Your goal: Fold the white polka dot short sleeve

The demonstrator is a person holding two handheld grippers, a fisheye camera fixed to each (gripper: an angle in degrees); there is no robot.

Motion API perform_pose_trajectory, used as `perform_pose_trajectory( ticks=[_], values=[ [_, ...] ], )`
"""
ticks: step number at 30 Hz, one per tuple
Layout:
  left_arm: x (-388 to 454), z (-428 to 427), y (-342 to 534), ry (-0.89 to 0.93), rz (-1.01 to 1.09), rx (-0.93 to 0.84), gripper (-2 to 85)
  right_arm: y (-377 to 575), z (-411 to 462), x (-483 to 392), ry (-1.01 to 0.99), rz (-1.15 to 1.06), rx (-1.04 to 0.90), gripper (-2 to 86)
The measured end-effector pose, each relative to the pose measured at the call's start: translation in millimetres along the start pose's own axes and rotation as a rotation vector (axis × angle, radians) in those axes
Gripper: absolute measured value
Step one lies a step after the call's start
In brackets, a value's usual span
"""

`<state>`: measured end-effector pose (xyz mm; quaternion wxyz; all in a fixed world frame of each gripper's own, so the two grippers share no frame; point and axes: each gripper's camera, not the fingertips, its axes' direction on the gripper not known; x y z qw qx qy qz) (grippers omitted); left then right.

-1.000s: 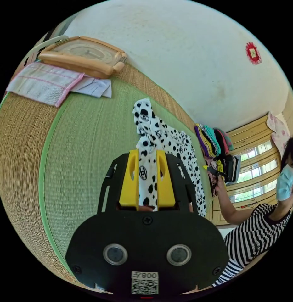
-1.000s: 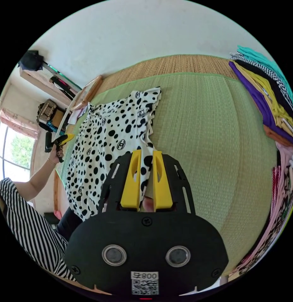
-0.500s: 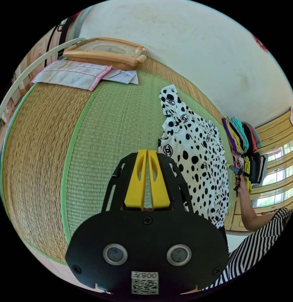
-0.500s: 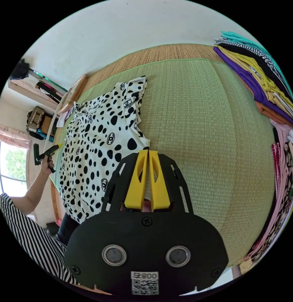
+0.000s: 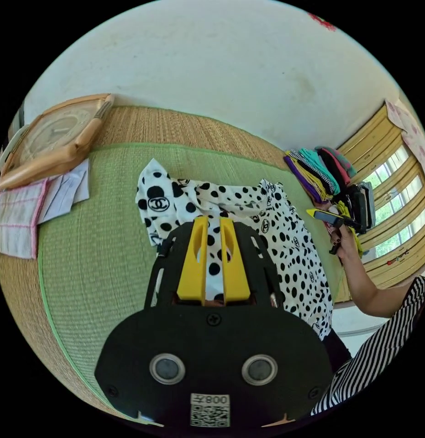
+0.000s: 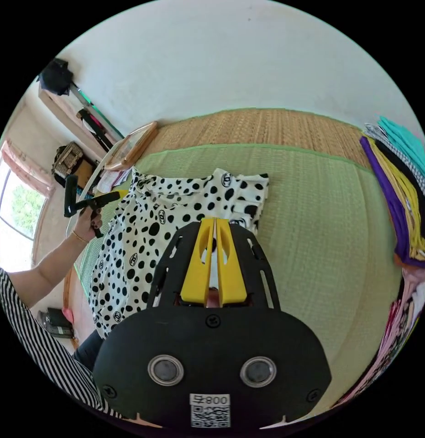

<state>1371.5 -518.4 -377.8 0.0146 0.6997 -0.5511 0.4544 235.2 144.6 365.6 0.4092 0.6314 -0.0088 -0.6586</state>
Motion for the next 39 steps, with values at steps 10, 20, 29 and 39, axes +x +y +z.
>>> perform_pose_trajectory(
  ticks=[10,20,29,39],
  values=[
    [51,30,-78,-0.313,0.144,-0.134,4.3,-57,37,-41,-0.028,-0.096,-0.034,3.9],
    [67,24,-113,-0.297,0.063,-0.072,1.9,-62,35,-34,-0.038,-0.060,-0.020,1.7],
    [67,20,-123,-0.208,0.005,-0.036,4.5,-107,51,-36,0.010,-0.038,-0.034,0.4],
    [70,0,-123,-0.167,-0.013,0.039,3.1,-127,68,-48,0.074,-0.050,-0.057,0.0]
  ],
)
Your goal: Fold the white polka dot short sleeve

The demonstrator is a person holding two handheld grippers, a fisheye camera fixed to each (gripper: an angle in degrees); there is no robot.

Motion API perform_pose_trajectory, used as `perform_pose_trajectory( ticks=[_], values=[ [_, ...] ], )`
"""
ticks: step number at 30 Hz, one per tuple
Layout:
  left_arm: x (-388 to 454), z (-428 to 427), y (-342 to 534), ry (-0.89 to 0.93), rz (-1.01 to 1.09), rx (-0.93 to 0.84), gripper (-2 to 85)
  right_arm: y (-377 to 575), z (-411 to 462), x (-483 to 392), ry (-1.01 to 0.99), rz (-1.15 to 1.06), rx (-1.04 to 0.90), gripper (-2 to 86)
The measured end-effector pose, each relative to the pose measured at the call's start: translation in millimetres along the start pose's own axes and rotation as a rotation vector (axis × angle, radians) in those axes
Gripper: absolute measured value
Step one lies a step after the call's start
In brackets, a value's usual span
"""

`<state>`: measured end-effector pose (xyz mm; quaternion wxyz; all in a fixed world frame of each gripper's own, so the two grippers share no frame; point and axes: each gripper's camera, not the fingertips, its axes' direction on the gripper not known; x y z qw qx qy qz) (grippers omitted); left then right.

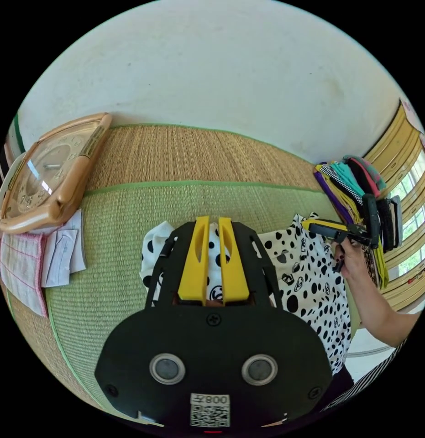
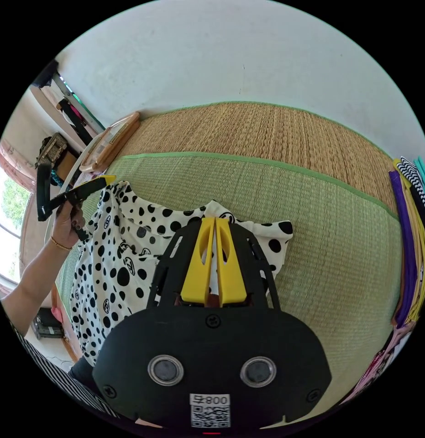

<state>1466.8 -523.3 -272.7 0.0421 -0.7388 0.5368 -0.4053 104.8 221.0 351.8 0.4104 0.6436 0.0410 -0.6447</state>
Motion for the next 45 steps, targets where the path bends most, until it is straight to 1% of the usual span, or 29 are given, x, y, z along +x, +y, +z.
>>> perform_pose_trajectory(
  ticks=[3,5,7,9,12,14,16,18,19,23,26,29,31,35,37,40,43,45],
  values=[
    [-1,-14,8,0.051,-0.015,0.043,2.8,5,-13,-8,0.008,-0.012,0.047,0.0],
    [2,-11,12,0.014,0.007,0.010,2.5,8,-20,-13,0.014,-0.012,0.085,0.0],
    [2,2,10,-0.035,0.006,-0.070,2.3,6,-18,-15,0.013,-0.017,0.076,0.1],
    [1,2,7,-0.018,-0.010,-0.055,2.3,-3,-1,-10,0.009,-0.014,-0.009,0.1],
    [3,-11,1,0.012,-0.025,-0.010,2.8,-6,-16,-5,-0.051,0.007,0.035,0.1],
    [12,-24,1,0.106,0.014,0.030,3.8,-2,-31,-16,-0.125,-0.046,0.075,0.2],
    [28,-25,2,0.202,0.104,0.018,5.3,4,-37,-38,-0.176,-0.152,0.078,0.4],
    [49,-20,1,0.248,0.215,-0.033,6.7,8,-33,-64,-0.160,-0.262,0.045,0.9],
    [64,-15,-1,0.258,0.303,-0.068,7.2,8,-31,-69,-0.155,-0.284,0.033,1.1],
    [102,8,-18,0.198,0.516,-0.202,7.9,-5,-19,-87,-0.206,-0.402,-0.038,5.2],
    [117,17,-34,0.176,0.611,-0.248,7.5,-18,-15,-98,-0.233,-0.489,-0.074,6.8],
    [126,30,-49,0.202,0.669,-0.331,7.2,-28,-7,-117,-0.188,-0.602,-0.119,7.7],
    [128,33,-57,0.204,0.687,-0.344,6.8,-36,3,-126,-0.158,-0.651,-0.166,7.9],
    [134,42,-78,0.197,0.720,-0.390,3.6,-56,17,-136,-0.130,-0.721,-0.237,5.4],
    [135,45,-89,0.216,0.729,-0.410,2.9,-65,16,-139,-0.139,-0.752,-0.260,3.0],
    [131,52,-111,0.306,0.704,-0.466,3.2,-82,18,-142,-0.175,-0.798,-0.340,1.6],
    [130,52,-128,0.329,0.711,-0.409,5.0,-99,23,-141,-0.231,-0.794,-0.407,1.2],
    [135,56,-135,0.354,0.740,-0.408,5.0,-106,29,-140,-0.262,-0.782,-0.438,1.2]
  ],
)
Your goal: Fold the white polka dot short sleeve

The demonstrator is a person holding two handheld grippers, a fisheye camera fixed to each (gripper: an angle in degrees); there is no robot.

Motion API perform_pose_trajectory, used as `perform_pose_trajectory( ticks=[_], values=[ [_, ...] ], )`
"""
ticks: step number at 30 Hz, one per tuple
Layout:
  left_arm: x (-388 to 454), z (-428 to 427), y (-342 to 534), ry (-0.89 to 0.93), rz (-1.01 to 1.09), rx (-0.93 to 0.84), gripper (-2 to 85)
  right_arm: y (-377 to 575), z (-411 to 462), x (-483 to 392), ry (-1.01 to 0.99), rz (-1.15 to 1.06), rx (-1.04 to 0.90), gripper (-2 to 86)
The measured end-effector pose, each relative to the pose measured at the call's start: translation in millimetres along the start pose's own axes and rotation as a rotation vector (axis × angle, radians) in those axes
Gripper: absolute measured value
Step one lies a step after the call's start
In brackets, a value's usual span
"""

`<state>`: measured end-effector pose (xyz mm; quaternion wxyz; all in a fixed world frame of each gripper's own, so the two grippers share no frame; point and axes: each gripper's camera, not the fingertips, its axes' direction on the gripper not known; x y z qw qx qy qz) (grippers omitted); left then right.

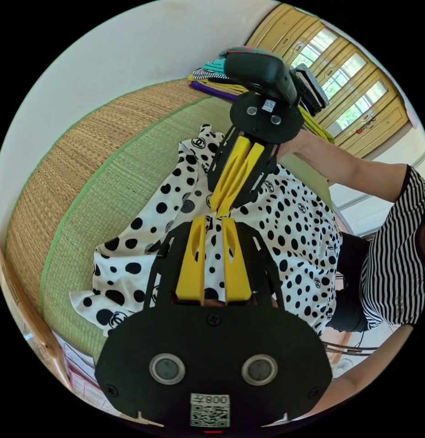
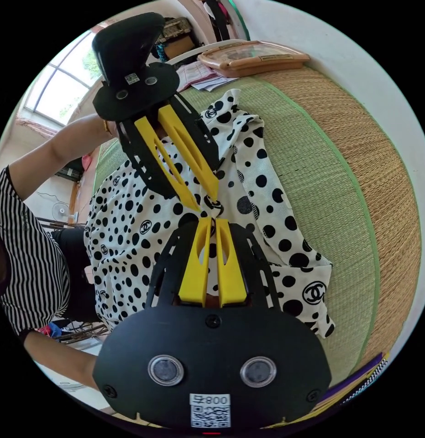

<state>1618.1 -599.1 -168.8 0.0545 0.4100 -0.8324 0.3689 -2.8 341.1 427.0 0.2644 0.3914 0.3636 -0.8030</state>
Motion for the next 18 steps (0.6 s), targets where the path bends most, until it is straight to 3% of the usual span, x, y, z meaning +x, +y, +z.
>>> perform_pose_trajectory(
  ticks=[4,11,18],
  values=[
    [-10,18,-21,-0.023,0.033,-0.111,2.0,1,-1,8,-0.040,0.022,0.020,1.8],
    [-65,15,-33,0.221,-0.071,-0.075,0.8,32,-22,2,0.029,0.127,0.177,3.0],
    [-92,19,-39,0.243,-0.121,-0.066,1.3,64,-17,-24,0.103,0.205,0.268,1.8]
  ],
)
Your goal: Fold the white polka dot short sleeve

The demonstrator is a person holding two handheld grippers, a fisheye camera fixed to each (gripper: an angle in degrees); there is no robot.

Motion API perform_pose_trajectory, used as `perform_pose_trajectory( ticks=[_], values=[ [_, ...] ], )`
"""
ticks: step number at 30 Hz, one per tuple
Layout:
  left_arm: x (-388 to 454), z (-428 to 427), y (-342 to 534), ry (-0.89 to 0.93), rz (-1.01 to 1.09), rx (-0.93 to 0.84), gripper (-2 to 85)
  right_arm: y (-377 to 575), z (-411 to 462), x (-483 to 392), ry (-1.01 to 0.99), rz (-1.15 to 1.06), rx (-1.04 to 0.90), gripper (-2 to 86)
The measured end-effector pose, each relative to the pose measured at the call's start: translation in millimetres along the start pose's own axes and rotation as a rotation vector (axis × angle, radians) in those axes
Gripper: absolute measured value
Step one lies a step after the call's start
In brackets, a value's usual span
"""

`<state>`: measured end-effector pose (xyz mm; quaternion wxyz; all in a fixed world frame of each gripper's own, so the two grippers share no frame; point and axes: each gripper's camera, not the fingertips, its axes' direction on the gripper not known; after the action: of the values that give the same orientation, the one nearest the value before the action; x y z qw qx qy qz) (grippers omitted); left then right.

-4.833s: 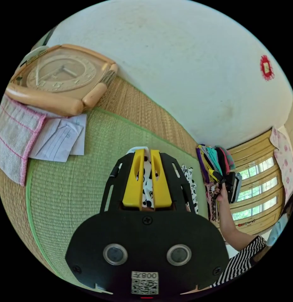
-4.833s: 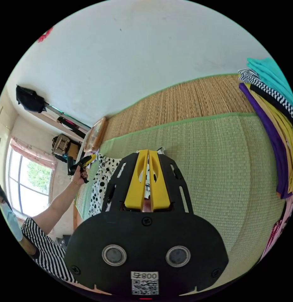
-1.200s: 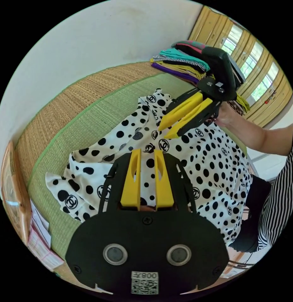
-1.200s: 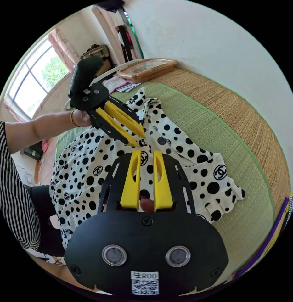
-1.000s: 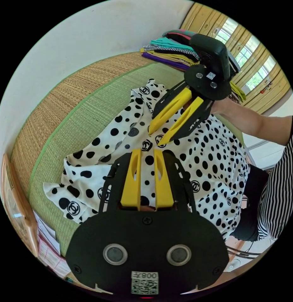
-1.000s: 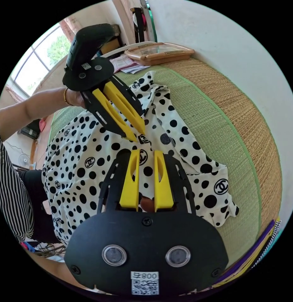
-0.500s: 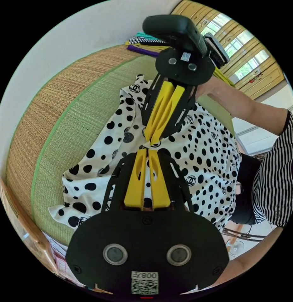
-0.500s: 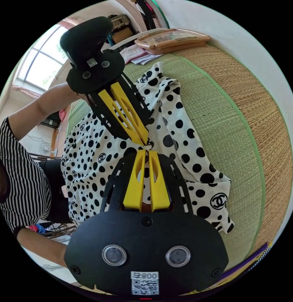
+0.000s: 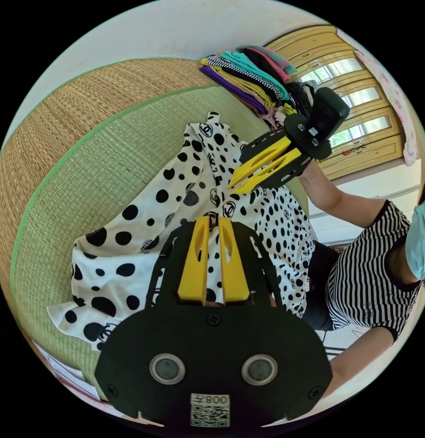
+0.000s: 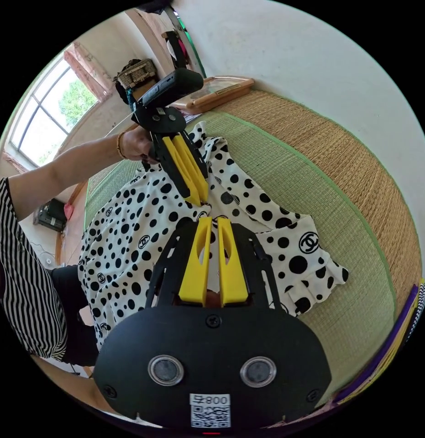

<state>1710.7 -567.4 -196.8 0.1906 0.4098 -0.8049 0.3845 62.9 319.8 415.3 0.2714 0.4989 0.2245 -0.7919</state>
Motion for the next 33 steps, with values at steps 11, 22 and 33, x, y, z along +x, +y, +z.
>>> perform_pose_trajectory(
  ticks=[11,22,33],
  values=[
    [-37,4,-6,0.065,-0.066,-0.039,0.9,26,30,-17,0.153,0.115,-0.010,-0.3],
    [-47,10,-1,0.041,-0.035,-0.037,3.7,56,34,-26,0.171,0.181,0.056,-0.4],
    [-62,19,29,0.147,-0.056,-0.020,5.6,90,37,-25,0.151,0.238,0.098,-0.2]
  ],
)
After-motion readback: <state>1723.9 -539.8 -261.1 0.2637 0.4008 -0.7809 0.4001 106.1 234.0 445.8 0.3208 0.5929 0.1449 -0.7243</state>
